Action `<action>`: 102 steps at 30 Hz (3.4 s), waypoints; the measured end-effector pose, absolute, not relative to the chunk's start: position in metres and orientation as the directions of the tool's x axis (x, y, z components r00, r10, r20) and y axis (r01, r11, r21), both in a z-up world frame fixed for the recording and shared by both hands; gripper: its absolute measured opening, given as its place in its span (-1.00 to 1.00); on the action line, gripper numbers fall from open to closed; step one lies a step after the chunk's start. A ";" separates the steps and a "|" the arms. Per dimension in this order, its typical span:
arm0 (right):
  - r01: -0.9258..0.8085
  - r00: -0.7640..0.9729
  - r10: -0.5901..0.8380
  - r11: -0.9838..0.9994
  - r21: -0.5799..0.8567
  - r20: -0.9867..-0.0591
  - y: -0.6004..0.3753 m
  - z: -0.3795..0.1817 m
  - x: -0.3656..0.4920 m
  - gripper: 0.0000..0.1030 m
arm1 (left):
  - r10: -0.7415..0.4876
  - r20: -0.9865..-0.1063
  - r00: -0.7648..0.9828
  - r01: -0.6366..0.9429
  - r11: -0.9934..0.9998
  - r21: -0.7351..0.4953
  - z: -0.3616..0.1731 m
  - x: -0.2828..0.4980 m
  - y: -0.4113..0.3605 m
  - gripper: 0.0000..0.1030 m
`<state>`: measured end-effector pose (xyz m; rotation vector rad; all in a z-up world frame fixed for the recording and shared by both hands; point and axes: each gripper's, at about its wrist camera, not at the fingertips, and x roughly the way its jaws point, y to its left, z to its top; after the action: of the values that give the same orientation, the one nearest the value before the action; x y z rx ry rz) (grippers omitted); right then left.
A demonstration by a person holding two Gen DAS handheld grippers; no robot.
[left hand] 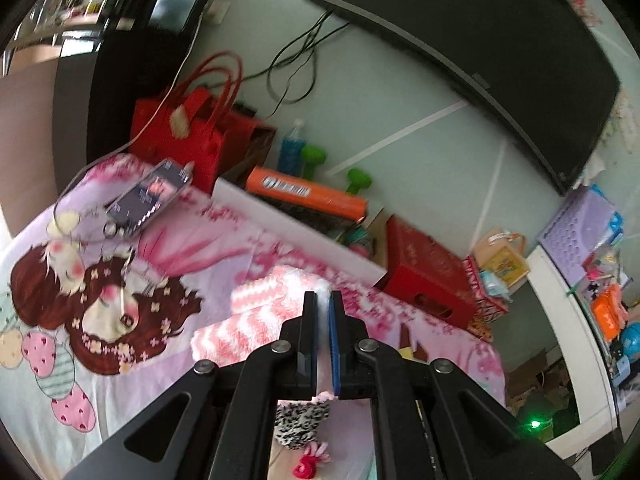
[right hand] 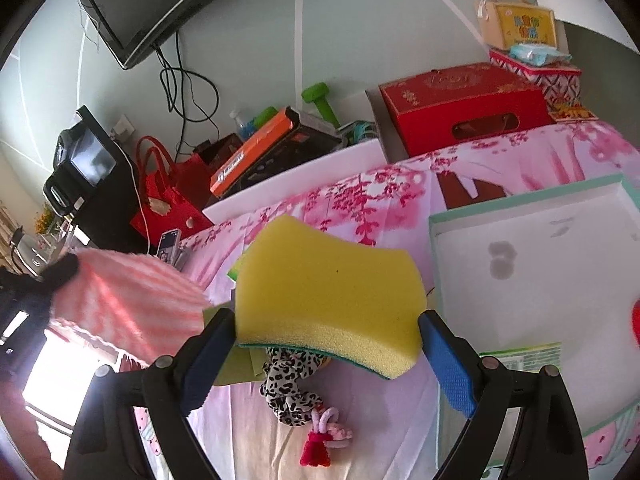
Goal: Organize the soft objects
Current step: 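Lift the towel and sponge and carry both toward the white tray, then lower the towel and sponge into the tray and open both tools, then move both open tools back to the remaining soft items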
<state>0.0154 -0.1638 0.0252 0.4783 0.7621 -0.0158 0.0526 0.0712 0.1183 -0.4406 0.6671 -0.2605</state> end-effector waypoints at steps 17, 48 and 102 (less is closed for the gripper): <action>0.300 0.753 0.007 0.887 0.352 -0.659 -0.210 0.039 -0.007 0.80 | -0.563 -0.398 0.724 0.394 0.811 -0.432 0.160 0.027 -0.011 -0.91; 0.682 0.539 -0.326 0.711 0.175 -0.777 -0.348 -0.001 -0.052 0.80 | -0.533 -0.741 0.410 0.566 0.785 -0.252 -0.004 0.064 -0.193 -0.91; 0.555 0.525 -0.274 0.828 0.081 -0.806 -0.276 0.028 -0.038 1.00 | -0.158 -0.847 0.508 0.130 0.986 -0.105 0.029 0.088 -0.035 0.99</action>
<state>-0.0378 -0.2761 0.0281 0.3493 0.8886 -0.5080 0.0884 -0.0354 0.0294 -0.0295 1.0234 -0.1732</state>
